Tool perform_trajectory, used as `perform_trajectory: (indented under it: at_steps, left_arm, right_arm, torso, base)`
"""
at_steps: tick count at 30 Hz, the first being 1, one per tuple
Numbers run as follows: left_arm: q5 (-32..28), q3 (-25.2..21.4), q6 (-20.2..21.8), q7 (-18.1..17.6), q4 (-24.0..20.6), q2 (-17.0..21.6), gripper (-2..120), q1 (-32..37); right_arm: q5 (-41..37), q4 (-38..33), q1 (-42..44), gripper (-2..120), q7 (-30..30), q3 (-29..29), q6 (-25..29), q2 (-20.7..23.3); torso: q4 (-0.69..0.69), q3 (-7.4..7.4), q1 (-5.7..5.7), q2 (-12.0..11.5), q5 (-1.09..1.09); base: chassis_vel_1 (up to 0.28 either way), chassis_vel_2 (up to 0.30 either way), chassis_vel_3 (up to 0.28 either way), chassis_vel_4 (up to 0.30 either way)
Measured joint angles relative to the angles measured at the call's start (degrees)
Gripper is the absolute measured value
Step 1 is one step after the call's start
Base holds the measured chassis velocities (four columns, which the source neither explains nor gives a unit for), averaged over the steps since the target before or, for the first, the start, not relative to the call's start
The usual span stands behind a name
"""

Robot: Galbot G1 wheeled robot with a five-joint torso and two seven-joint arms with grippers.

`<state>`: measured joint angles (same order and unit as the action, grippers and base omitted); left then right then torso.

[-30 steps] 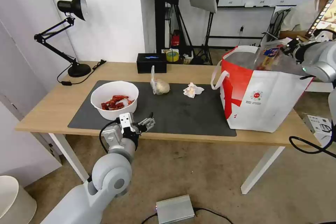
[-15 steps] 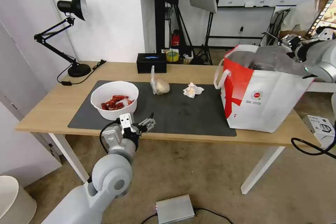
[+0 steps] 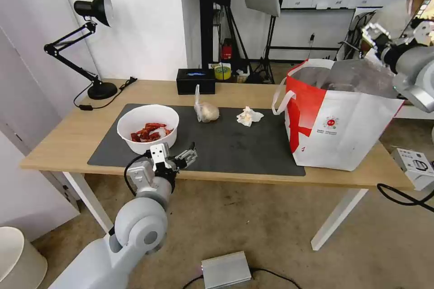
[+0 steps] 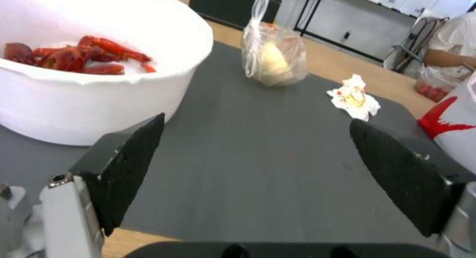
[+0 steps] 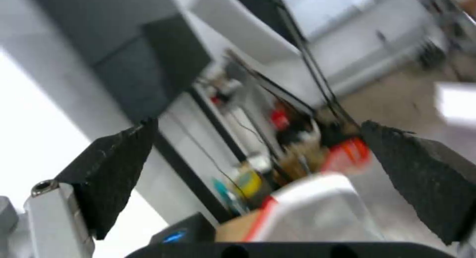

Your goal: Pick up the trash from the table and place it into the takeout bag.

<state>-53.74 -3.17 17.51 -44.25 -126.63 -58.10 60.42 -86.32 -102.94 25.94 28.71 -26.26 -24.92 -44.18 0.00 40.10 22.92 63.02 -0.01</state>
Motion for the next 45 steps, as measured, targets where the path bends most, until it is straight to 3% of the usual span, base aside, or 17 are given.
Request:
perform_trajectory:
  at_steps: [6, 17, 20, 26, 38, 45]
  left_arm:
    - [1.07, -0.03, -0.04, 0.41, -0.09, 0.37, 100, -0.02]
    - [4.24, 0.04, -0.33, 2.34, 0.63, 0.92, 100, -0.26]
    - [9.51, 0.71, -1.23, 4.99, 2.03, 1.65, 100, -0.44]
    - [13.95, 0.48, -2.05, 6.37, 2.77, 2.34, 100, 0.4]
    - [22.22, -1.38, -3.06, 7.31, 3.0, 3.66, 100, 3.68]
    - [23.42, -2.34, -3.1, 7.29, 2.66, 4.04, 100, 5.39]
  right_arm:
    - [12.04, -3.37, 3.86, 100, -15.53, 0.34, 2.37, 2.21]
    - [22.16, -9.22, 15.27, 100, -29.01, -0.78, 10.48, 6.16]
    - [23.39, -12.83, 22.75, 100, -31.87, -4.15, 12.51, 7.34]
    - [25.43, -15.7, 29.42, 100, -32.78, -6.66, 13.16, 7.18]
    - [29.69, -18.6, 36.59, 100, -32.49, -5.34, 12.2, 5.13]
    - [31.61, -20.52, 42.44, 100, -30.98, -5.97, 10.87, 4.53]
  torso:
    - [0.0, 0.0, 0.0, 0.0, 0.0]
    - [0.0, 0.0, 0.0, 0.0, 0.01]
    - [-0.02, 0.0, 0.0, 0.0, 0.0]
    - [-0.02, 0.0, 0.0, 0.0, 0.01]
    - [0.0, 0.0, 0.0, 0.0, 0.0]
    - [0.0, 0.0, 0.0, 0.0, 0.0]
  base:
    - [0.0, 0.0, 0.0, 0.0]
    - [0.0, 0.0, 0.0, 0.0]
    - [0.0, 0.0, 0.0, 0.0]
    - [0.0, 0.0, 0.0, 0.0]
    - [0.0, 0.0, 0.0, 0.0]
    - [0.0, 0.0, 0.0, 0.0]
